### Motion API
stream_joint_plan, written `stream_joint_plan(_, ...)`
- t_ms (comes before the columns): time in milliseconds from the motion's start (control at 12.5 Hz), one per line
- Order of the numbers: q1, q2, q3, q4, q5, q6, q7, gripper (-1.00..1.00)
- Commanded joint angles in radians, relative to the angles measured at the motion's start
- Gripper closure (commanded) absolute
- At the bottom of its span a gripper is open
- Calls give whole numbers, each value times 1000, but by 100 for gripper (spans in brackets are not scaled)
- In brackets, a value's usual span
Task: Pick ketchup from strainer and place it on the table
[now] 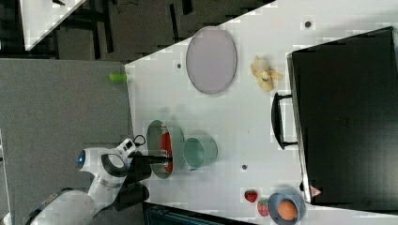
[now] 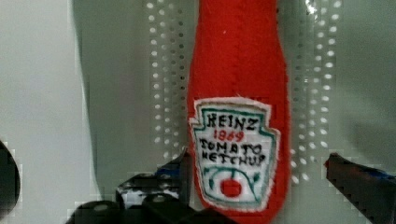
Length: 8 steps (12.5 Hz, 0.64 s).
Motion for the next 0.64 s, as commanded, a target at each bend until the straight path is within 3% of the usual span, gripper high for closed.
stream_joint_plan(80, 15, 47, -2, 26, -99, 76, 135, -100)
stream_joint_plan(240, 25, 85, -25, 33, -150, 82, 160, -91)
stream_joint_plan(480, 29, 100, -29, 38, -163, 96, 159, -20)
stream_joint_plan(640, 27, 81, -18, 40, -161, 87, 159, -18)
